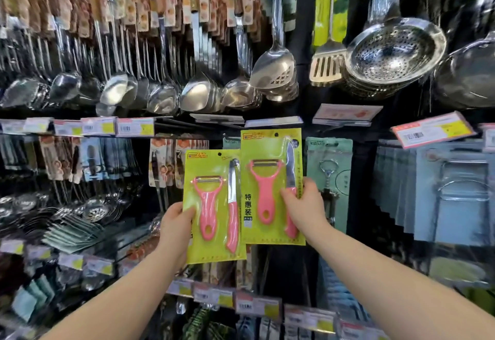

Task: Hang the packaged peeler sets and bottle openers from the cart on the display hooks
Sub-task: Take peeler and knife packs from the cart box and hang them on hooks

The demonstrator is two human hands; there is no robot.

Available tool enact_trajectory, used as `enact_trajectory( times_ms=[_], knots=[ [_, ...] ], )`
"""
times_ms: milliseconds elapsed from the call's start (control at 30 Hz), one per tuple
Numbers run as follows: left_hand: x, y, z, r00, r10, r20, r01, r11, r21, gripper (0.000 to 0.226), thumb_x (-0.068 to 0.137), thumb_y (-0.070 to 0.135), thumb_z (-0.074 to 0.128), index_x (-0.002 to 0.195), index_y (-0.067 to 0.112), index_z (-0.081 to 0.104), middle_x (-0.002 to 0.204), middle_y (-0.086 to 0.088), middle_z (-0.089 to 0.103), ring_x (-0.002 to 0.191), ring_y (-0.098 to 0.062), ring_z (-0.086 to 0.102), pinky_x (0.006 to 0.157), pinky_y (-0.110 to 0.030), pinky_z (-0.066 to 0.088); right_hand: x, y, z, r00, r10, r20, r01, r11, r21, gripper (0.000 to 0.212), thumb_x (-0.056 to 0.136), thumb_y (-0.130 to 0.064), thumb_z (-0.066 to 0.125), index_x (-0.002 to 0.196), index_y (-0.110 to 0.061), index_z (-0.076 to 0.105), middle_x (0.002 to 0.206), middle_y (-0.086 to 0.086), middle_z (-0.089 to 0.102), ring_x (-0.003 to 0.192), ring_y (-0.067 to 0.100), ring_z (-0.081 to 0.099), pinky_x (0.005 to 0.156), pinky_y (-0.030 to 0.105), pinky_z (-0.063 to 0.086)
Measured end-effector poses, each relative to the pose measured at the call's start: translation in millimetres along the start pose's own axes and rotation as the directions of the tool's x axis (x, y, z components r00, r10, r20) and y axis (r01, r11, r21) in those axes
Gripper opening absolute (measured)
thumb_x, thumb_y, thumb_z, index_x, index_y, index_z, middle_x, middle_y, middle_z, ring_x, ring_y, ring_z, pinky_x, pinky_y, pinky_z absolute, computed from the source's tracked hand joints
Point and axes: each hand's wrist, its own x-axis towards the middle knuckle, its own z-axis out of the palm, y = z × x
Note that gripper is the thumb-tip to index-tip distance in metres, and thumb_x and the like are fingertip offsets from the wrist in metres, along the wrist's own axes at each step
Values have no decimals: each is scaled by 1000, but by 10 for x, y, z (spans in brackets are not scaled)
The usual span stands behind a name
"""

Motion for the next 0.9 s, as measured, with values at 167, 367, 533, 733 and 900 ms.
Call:
enact_trajectory(
  times_ms=[167, 367, 533, 733, 900],
  knots=[
    [155, 13, -43, 1000, 0, 29, 0, 1000, 16, 13, 91, 9, 51, 82, 12, 60, 77, -7, 61, 64, -17, 54, 56, -30, 41, -28, -9, 54, 999, -8, -51, 8, 1000, -9, 61, 92, -27, 54, 144, -11, 27, 101, -2, 45, 41, 2, 42, 30, 5, 31],
    [242, 7, -45, 995, -22, 93, 21, 1000, 15, 10, 90, 10, 50, 87, 9, 60, 85, -15, 57, 77, -25, 53, 73, -40, 44, -80, 21, 109, 997, -9, -79, 9, 1000, 2, 61, 92, -25, 55, 144, -10, 26, 105, -1, 44, 59, -3, 41, 31, 3, 32],
    [294, 5, -11, 993, -22, 117, 22, 1000, 5, 11, 91, 9, 50, 86, 9, 60, 82, -9, 59, 73, -21, 53, 64, -35, 43, -99, 35, 115, 994, -29, -105, 22, 998, -65, 61, 91, -28, 54, 143, -9, 27, 111, 2, 47, 72, 6, 46, 40, 10, 35],
    [349, 5, -2, 989, -31, 144, 31, 1000, 5, 11, 91, 12, 50, 88, 7, 60, 88, -15, 57, 80, -25, 51, 73, -40, 42, -140, 67, 113, 990, -43, -137, 30, 996, -89, 56, 92, -26, 53, 140, -7, 31, 89, -7, 42, 61, -1, 40, 41, 7, 40],
    [370, 8, -41, 987, -35, 155, 36, 999, -9, 13, 92, 12, 49, 86, 10, 60, 87, -14, 58, 80, -26, 53, 74, -42, 44, -103, 4, 140, 986, -47, -160, 35, 996, -78, 58, 92, -26, 53, 142, -9, 29, 113, 1, 51, 71, 3, 46, 39, 12, 36]
  ],
)
